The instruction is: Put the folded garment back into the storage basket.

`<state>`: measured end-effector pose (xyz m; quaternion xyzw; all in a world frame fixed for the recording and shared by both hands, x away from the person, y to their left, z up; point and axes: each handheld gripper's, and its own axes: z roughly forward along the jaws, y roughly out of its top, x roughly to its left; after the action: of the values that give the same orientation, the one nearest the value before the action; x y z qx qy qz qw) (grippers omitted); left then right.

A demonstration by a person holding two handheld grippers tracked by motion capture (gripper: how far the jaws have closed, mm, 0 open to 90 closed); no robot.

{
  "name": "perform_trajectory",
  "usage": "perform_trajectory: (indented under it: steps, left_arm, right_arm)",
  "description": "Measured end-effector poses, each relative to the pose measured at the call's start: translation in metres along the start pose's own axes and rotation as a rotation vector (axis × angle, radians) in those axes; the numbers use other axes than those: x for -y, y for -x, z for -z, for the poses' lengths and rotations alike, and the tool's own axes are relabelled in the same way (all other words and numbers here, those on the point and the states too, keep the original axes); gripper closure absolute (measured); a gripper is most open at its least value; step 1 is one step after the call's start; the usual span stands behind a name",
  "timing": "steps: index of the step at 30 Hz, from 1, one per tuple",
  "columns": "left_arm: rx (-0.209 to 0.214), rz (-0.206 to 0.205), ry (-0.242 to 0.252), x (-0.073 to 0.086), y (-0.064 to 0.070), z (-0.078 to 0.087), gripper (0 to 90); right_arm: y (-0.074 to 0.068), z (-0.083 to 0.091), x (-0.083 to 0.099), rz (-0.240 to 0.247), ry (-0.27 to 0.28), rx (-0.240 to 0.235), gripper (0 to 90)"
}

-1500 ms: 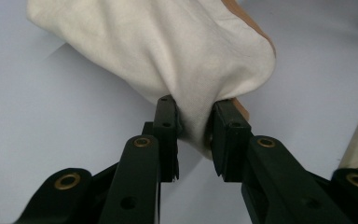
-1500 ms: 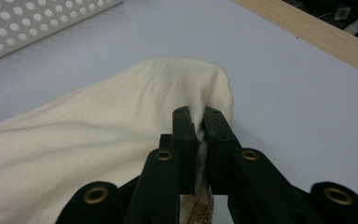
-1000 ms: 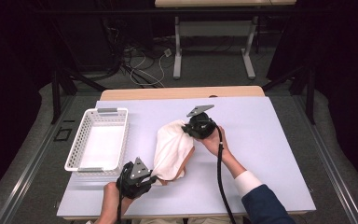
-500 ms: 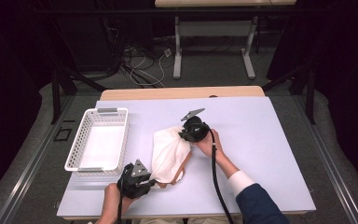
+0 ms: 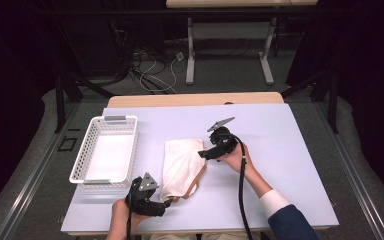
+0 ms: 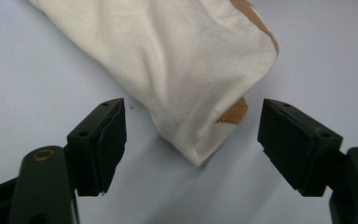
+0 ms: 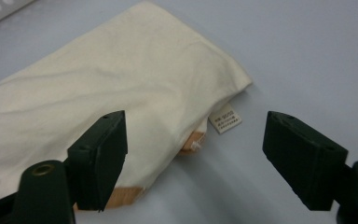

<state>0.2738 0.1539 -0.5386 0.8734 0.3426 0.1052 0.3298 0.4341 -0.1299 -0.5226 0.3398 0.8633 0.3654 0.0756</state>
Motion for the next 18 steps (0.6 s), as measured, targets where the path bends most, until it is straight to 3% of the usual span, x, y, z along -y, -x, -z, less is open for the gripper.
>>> perform_trajectory:
  steps: [10, 18]
  left_arm:
    - [-0.041, -0.008, 0.007, -0.007, -0.006, 0.003, 7.9]
    - [-0.068, -0.021, -0.005, -0.015, -0.008, 0.002, 1.5]
  right_arm:
    - [-0.003, 0.03, 0.024, 0.015, -0.007, -0.032, 9.8]
    - [-0.004, 0.045, 0.041, 0.032, 0.028, -0.037, 7.4]
